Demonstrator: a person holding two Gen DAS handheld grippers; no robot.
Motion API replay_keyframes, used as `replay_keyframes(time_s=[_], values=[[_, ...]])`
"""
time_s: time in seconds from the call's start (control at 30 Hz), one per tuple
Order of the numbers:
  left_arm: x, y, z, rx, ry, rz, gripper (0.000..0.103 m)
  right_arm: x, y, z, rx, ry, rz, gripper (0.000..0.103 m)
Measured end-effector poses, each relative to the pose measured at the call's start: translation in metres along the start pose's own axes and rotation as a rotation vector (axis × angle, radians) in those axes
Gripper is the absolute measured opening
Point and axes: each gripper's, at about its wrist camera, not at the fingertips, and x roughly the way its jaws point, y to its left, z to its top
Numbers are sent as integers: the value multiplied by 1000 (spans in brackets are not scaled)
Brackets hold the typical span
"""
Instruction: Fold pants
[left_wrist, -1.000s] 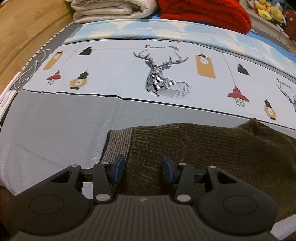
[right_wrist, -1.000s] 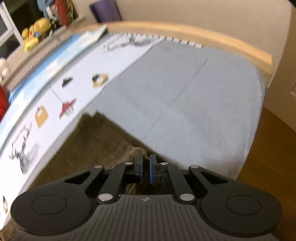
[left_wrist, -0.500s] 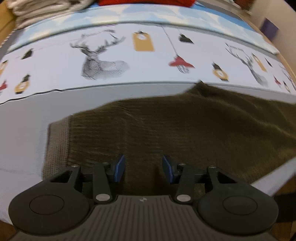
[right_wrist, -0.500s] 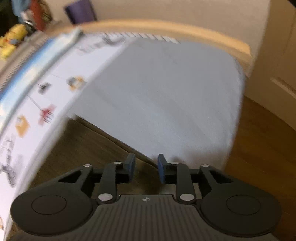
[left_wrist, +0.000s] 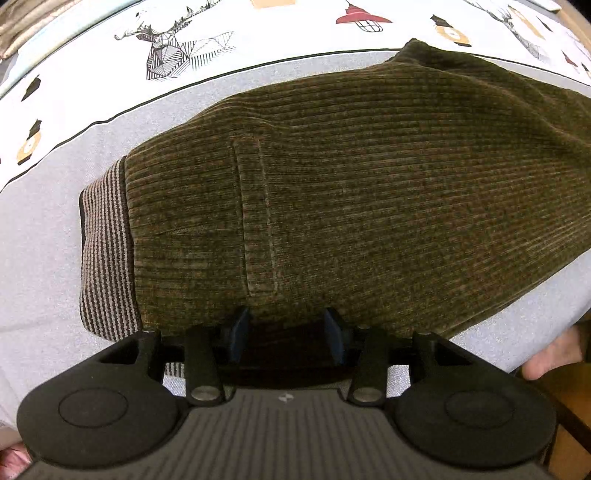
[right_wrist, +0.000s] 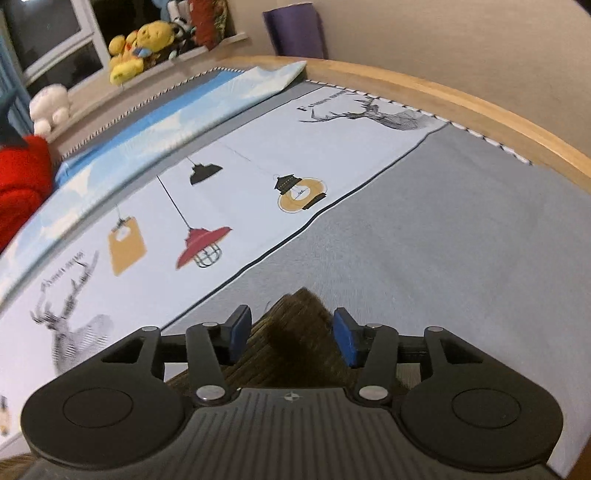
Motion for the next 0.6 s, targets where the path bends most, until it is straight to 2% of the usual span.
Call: replay_keyframes(time_s=[0.13, 0.2, 0.23, 0.27, 0.33, 0.4, 0.5, 0.57, 0.6], values=[[4, 4, 7, -6, 15, -8, 50, 27, 6, 1, -75, 26, 35, 51], [5, 5, 13, -2, 20, -5, 50, 35, 11, -1, -125, 69, 75, 18], [4, 4, 16, 0, 18, -3, 50, 36, 13, -1, -154, 79, 87, 12], [2, 3, 18, -5, 10, -1, 50, 33, 14, 0, -163, 53, 88, 10], [-4, 4, 26, -28, -23, 2, 50, 28, 4, 8, -93, 1, 45, 9], [-11, 8, 33, -58, -56, -12, 50, 31, -10, 10, 4, 5, -27, 9], [-19, 13, 39, -81, -116, -36, 50, 38, -5, 2, -33, 39, -82, 13], [-24, 15, 39, -96, -148, -50, 50, 32, 9, 4, -101, 11, -163, 33], [-26, 18, 38, -105, -161, -50, 50, 26, 16, 5, -116, -14, -198, 37]])
